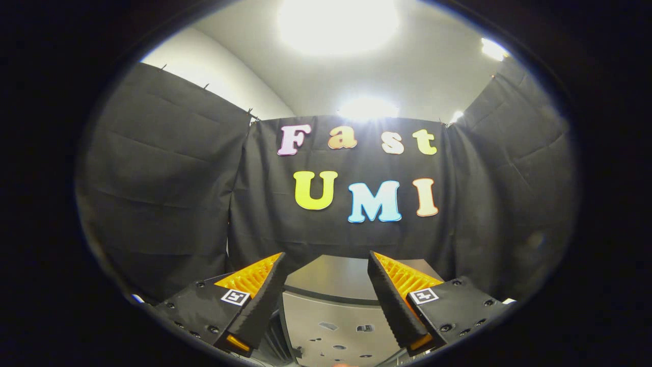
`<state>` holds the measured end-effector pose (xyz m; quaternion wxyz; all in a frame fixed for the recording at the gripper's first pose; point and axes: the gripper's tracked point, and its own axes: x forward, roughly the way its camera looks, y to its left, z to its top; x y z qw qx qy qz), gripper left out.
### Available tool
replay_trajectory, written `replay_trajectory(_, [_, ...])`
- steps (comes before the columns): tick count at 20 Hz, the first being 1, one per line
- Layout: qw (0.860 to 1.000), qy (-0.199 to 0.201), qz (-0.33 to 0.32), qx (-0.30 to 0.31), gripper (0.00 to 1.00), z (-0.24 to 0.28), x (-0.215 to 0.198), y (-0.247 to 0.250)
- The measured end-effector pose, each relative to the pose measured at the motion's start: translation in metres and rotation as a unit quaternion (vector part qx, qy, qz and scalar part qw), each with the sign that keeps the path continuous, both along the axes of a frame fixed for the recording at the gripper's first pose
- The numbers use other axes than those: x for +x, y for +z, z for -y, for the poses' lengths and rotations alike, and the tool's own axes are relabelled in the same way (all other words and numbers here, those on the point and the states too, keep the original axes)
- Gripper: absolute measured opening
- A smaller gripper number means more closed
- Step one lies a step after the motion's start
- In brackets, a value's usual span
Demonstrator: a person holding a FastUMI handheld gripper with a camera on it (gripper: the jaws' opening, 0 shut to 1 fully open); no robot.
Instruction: Put the clothes into the washing machine and then close the washing machine lid.
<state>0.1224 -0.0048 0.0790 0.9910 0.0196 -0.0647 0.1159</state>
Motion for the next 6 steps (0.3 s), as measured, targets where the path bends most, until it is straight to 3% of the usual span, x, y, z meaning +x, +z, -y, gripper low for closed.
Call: replay_trajectory(6, [1.0, -0.011, -0.007, -0.01, 1.0, 0.0064, -0.0134, -0.007])
